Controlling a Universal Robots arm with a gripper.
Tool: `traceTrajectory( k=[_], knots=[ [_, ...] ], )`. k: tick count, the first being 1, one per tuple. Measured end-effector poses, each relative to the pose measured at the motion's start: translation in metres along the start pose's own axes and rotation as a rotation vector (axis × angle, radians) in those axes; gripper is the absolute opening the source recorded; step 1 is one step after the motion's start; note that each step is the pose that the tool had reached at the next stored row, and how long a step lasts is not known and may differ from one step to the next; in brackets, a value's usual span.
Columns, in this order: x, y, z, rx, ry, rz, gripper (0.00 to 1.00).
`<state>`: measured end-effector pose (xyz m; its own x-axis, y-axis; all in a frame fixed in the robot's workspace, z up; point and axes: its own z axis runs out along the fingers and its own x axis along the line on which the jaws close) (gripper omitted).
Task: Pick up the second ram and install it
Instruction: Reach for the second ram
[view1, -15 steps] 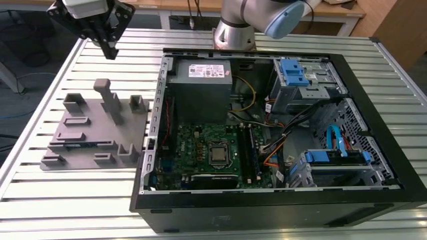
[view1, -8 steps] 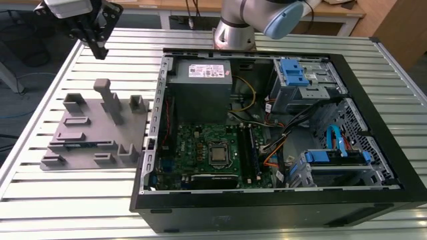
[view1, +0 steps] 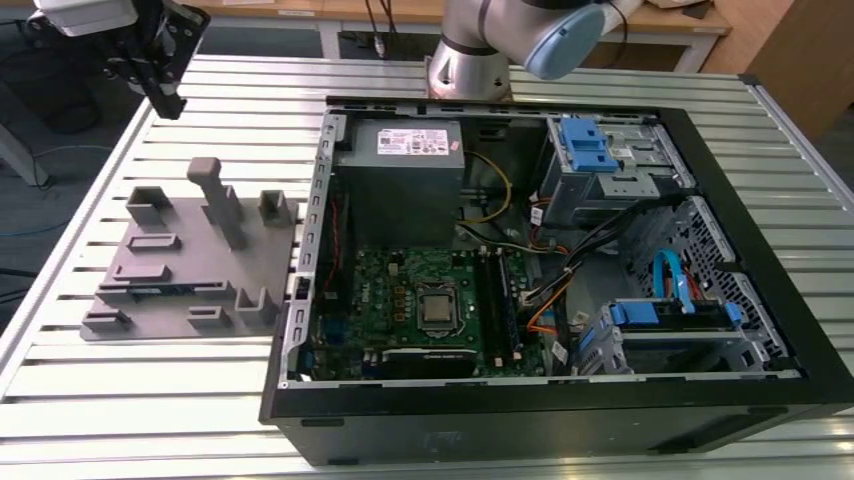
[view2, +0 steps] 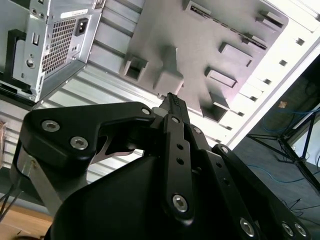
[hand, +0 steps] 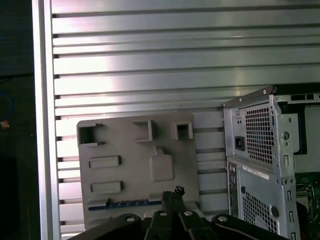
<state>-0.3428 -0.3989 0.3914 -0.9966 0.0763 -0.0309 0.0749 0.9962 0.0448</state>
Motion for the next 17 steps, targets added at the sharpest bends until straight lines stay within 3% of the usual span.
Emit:
traceTrajectory(
  k=[17],
  knots=[
    [0.0347,-0.0028,0.0034,-0.0001,0.0,0.0,0.11]
  ],
)
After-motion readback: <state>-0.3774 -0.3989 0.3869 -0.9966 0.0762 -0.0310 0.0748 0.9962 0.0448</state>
